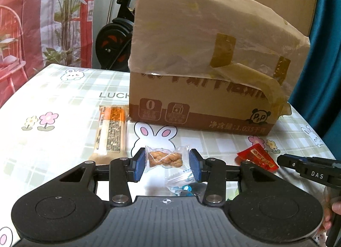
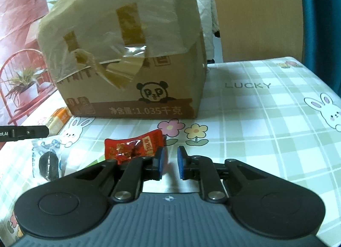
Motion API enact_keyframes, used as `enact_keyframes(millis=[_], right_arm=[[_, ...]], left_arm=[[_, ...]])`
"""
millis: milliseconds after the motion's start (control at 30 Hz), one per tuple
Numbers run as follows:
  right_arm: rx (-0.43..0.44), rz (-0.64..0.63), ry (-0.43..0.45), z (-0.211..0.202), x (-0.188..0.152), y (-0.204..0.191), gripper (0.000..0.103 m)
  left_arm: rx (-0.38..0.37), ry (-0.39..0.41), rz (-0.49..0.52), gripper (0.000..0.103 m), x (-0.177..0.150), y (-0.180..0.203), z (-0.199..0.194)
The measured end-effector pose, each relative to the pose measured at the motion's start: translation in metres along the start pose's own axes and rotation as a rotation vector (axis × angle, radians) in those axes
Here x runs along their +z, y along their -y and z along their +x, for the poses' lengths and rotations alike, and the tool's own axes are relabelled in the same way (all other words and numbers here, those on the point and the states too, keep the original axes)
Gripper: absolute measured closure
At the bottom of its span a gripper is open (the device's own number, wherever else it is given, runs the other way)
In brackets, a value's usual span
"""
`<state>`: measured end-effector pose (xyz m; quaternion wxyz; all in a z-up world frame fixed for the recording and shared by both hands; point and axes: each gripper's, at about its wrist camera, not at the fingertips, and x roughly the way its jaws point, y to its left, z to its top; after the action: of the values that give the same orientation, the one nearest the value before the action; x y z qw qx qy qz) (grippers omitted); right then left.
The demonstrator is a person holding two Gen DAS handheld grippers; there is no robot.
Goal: Organize snacks
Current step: 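Grasp the red snack packet with the right tool while the left grasps the wrapped pastry, then carry the pastry and red packet over the lined box and open both tools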
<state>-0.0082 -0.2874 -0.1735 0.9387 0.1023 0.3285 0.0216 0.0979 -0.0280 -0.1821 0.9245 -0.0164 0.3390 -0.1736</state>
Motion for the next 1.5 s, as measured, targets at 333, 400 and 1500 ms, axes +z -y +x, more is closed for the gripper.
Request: enact_keyframes(millis=[333,400,1500], right_arm=[[0.079,-0.127,0.007,0.008,0.012,-0.041,0.061],[0.099,-0.123,-0.017,0.015,0.014,-0.046,0.056],[-0.004,-0.102,0.036,-0.011,0.023,-0.051,0.095]], left_arm=[[-0.018,0.018,-0.004,0.057,-0.004,-0.001,-0.004],[-0.017,0.025,-0.002,0.057,-0.003,-0.001,-0.005],[-0.019,0.094,0.030,0.057,0.008,0.013,-0.019]])
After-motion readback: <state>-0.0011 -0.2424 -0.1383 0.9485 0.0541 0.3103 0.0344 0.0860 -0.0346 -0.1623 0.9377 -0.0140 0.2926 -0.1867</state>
